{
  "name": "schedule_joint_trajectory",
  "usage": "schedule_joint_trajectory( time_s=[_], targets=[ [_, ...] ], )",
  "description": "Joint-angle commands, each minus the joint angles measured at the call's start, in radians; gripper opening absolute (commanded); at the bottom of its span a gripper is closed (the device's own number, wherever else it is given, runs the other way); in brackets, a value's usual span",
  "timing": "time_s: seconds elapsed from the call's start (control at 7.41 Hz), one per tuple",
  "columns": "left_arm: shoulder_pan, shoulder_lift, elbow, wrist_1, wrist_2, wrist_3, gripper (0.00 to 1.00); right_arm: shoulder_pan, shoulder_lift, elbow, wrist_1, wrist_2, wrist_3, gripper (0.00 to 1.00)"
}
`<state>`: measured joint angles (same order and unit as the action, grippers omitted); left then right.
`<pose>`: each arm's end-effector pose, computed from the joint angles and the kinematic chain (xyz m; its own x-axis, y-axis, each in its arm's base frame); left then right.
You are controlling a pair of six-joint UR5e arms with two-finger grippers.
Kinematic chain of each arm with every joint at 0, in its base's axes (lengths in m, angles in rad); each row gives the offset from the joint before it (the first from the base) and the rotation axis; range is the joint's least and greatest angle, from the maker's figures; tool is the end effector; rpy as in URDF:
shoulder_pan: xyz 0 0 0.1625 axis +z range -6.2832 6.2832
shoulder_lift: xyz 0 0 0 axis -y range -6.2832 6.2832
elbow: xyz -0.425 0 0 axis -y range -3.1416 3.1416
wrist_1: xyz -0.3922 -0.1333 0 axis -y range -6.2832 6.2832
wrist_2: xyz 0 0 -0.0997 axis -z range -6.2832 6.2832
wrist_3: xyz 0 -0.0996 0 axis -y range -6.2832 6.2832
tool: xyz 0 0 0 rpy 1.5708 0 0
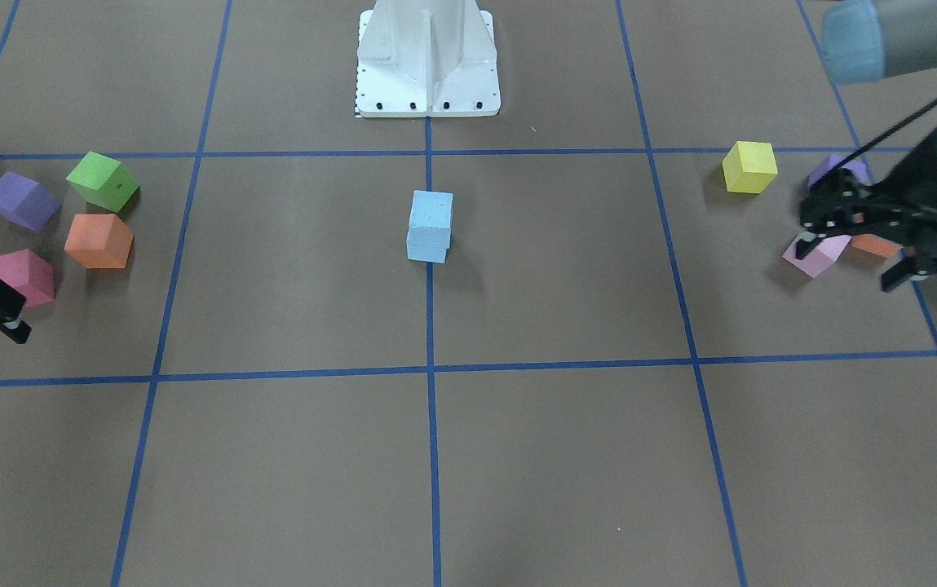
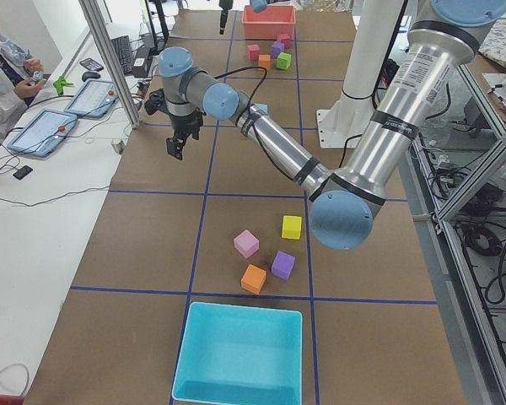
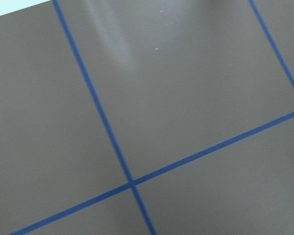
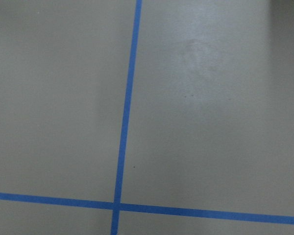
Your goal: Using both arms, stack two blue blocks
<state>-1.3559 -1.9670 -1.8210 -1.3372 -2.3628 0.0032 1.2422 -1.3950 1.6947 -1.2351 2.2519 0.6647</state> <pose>0.0662 -0.5961 0.3424 0.6247 0.4316 -0.6507 -0.1973 0.8936 0.4033 -0.1188 -0.5672 0.4683 0.6441 -0.0059 0.7650 -0.1747 0.9724 0.1546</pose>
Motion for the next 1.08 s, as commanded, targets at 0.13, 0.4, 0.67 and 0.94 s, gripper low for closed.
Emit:
schedule_joint_trajectory(
  time_s=[0.13,0.4,0.67,0.94],
  targets=[
    [-0.219,0.197,0.064,0.043,-0.009,0.288,0.99,0.108,-0.157,0.006,-0.003,0.026,-0.175,1.00],
    [-0.267,0.256,0.128,0.046,0.002,0.433,0.99,0.176,-0.232,0.007,-0.018,0.037,-0.351,1.00],
    [-0.341,0.255,0.291,0.023,0.005,0.626,0.99,0.241,-0.226,0.099,-0.216,0.044,-0.440,1.00],
    [-0.342,0.261,0.322,0.004,0.005,0.620,0.99,0.284,-0.236,0.184,-0.371,0.044,-0.525,1.00]
  ],
)
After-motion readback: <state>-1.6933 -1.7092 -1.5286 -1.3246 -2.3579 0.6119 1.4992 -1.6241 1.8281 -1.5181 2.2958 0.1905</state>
